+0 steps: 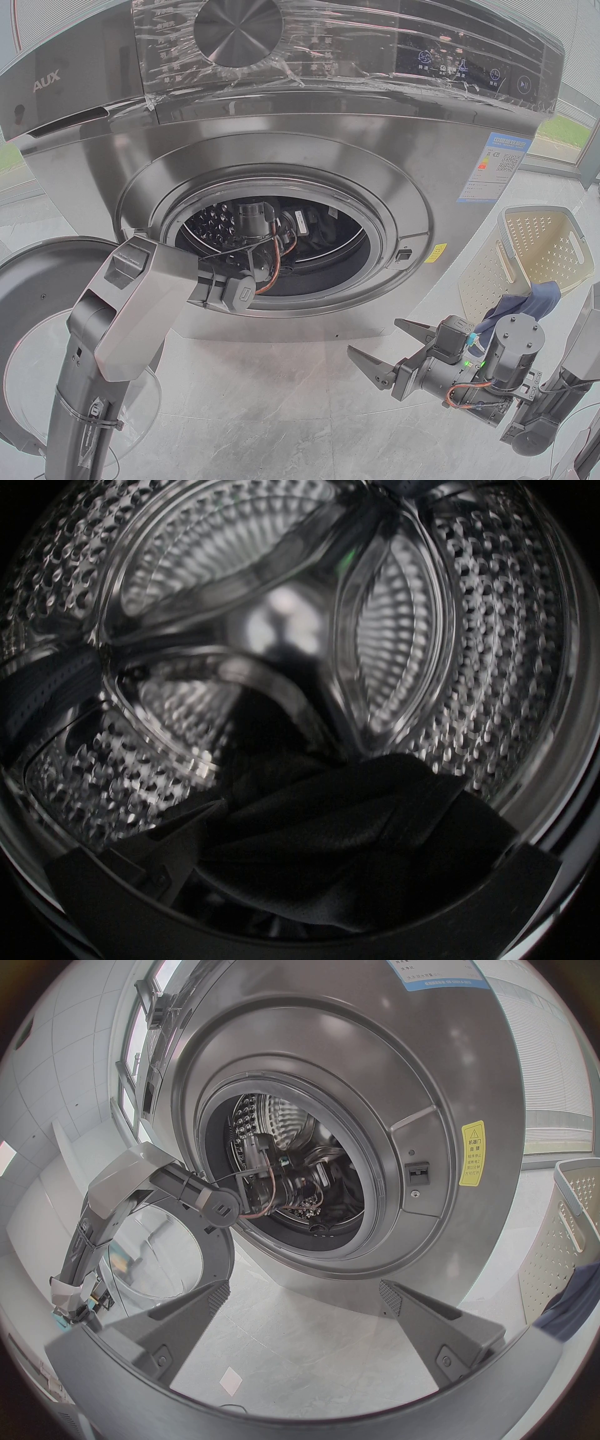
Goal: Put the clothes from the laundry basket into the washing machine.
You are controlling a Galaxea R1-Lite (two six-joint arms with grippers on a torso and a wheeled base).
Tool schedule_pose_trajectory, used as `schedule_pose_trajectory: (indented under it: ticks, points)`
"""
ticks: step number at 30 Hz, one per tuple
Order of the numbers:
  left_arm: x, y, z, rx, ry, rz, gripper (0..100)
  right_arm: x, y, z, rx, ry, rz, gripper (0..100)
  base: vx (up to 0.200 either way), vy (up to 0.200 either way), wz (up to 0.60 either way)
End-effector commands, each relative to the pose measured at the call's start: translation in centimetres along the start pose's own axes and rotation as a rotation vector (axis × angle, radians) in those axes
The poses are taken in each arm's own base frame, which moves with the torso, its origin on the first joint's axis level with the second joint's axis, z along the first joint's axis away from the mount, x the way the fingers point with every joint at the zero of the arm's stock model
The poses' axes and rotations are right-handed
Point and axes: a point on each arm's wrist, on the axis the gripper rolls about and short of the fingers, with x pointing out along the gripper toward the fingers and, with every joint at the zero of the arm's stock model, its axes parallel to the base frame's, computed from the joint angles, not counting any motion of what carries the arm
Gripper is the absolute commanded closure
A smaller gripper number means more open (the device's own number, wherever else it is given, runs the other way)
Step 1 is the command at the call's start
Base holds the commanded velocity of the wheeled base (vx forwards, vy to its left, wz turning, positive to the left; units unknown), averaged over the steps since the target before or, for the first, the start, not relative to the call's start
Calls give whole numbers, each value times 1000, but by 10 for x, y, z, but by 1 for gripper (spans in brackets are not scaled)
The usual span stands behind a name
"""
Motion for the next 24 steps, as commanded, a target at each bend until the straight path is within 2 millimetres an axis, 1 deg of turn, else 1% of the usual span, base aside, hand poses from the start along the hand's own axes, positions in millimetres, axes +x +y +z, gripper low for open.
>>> schedule_pose_trajectory:
  ticks: [1, 7, 10, 12, 13, 16, 21, 22, 23, 24]
  points:
    - [-32, 3, -10, 36, 159, 9, 0, 1, 0, -2, -1, 8, -1, 0, 0, 0, 0]
    - [-43, 11, -29, 58, 254, -12, 0, 2, -1, -4, -1, 16, -2, 0, 0, 0, 0]
    - [-41, 12, -37, 60, 268, -18, 0, 2, -1, -4, 0, 16, -2, 0, 0, 0, 0]
    - [-36, 14, -46, 63, 270, -14, 0, 2, -1, -4, 0, 16, -2, 0, 0, 0, 0]
    - [-32, 13, -46, 61, 260, -17, 100, 2, -1, -4, 0, 16, -2, 0, 0, 0, 0]
    - [-25, 13, -47, 53, 235, -18, 100, 2, -1, -5, 2, 20, -3, 0, 0, 0, 0]
    - [-17, 10, -40, 38, 182, -22, 100, 2, -1, -5, 2, 20, -3, 0, 0, 0, 0]
    - [-9, 8, -33, 25, 134, -27, 100, 2, -1, -5, 2, 20, -3, 0, 0, 0, 0]
    - [-9, 8, -33, 25, 134, -27, 100, 2, -1, -5, 2, 20, -3, 0, 0, 0, 0]
    - [-2, 7, -26, 12, 83, -29, 100, 2, -1, -5, 2, 20, -3, 0, 0, 0, 0]
